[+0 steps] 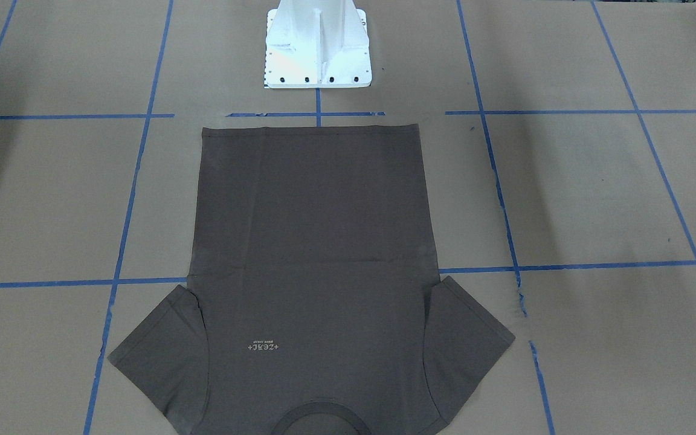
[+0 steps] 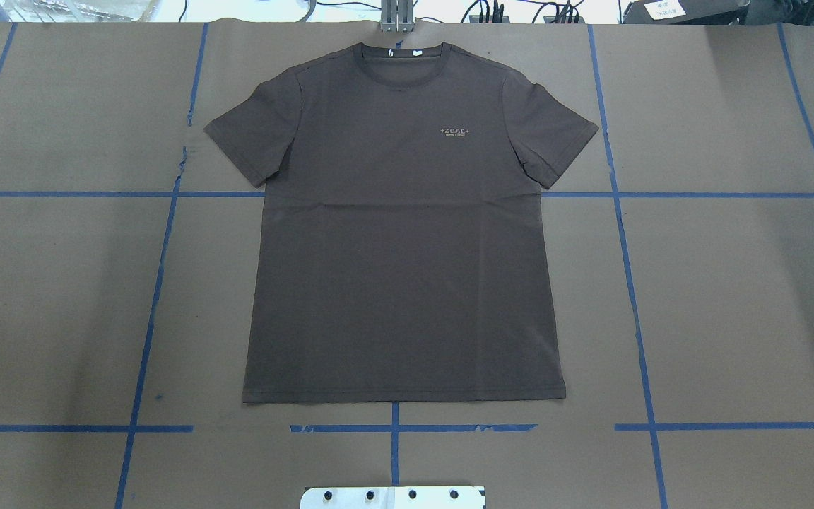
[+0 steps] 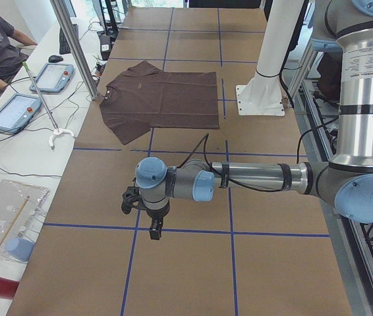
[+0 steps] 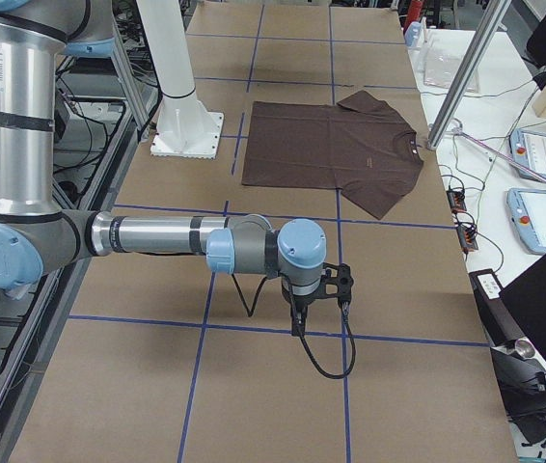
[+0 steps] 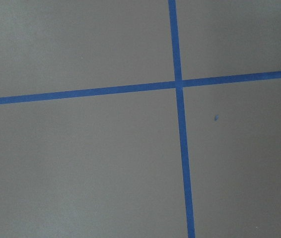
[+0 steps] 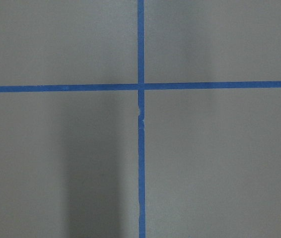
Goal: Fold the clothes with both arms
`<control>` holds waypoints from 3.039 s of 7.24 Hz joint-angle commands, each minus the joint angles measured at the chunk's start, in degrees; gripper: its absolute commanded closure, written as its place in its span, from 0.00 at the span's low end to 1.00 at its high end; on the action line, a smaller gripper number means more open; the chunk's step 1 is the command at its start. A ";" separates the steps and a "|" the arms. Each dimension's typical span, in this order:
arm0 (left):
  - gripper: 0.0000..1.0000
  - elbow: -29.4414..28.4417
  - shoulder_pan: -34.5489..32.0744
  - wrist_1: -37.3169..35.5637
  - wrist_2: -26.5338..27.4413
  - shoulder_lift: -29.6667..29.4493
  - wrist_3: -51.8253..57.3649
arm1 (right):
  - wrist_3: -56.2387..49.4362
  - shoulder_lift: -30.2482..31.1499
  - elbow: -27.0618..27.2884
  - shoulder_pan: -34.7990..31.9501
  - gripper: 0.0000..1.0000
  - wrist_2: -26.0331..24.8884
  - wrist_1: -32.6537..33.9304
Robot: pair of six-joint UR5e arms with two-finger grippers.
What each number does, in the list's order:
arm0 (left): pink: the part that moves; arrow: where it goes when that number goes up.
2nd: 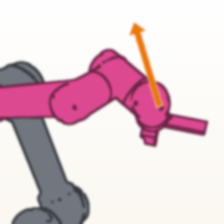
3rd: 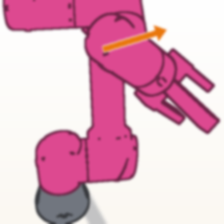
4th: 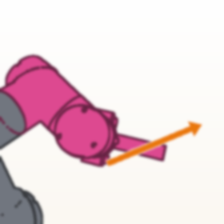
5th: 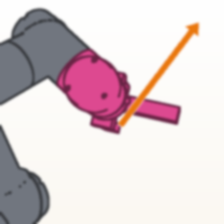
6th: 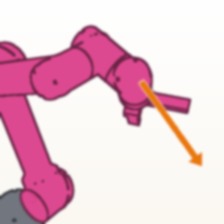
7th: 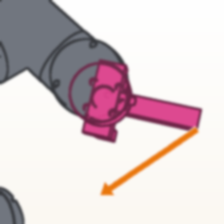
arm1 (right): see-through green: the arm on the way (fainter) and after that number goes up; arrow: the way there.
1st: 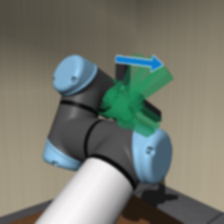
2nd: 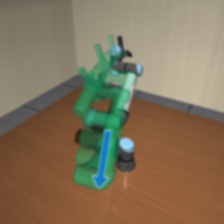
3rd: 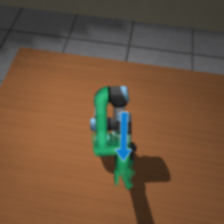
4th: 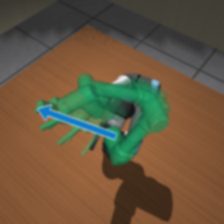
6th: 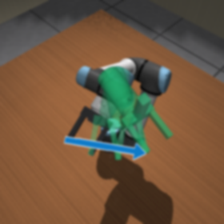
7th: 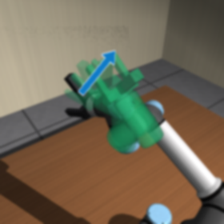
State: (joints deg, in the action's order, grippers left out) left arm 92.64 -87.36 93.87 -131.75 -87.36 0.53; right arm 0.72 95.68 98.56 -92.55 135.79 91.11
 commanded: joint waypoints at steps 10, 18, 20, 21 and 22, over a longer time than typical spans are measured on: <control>0.00 0.80 5.88 13.36 0.52 -12.03 -4.98 | 31.88 -30.06 -16.15 29.27 0.00 -2.36 -18.75; 0.00 1.06 9.14 13.10 0.88 -13.80 -6.42 | 39.71 -48.11 -46.16 34.54 0.00 -11.25 -35.21; 0.00 1.14 9.14 13.10 0.88 -13.80 -6.42 | 39.71 -49.36 -48.63 35.16 0.00 -12.22 -35.21; 0.00 1.14 9.14 13.10 0.79 -13.80 -6.33 | 39.71 -49.36 -49.24 35.25 0.00 -12.22 -35.21; 0.00 1.14 9.14 13.10 0.79 -13.80 -6.33 | 39.71 -49.36 -50.12 35.42 0.00 -12.22 -35.21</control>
State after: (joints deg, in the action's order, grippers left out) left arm 93.77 -78.22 106.96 -130.93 -101.16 -5.83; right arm 40.43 46.42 49.51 -57.33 123.62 55.90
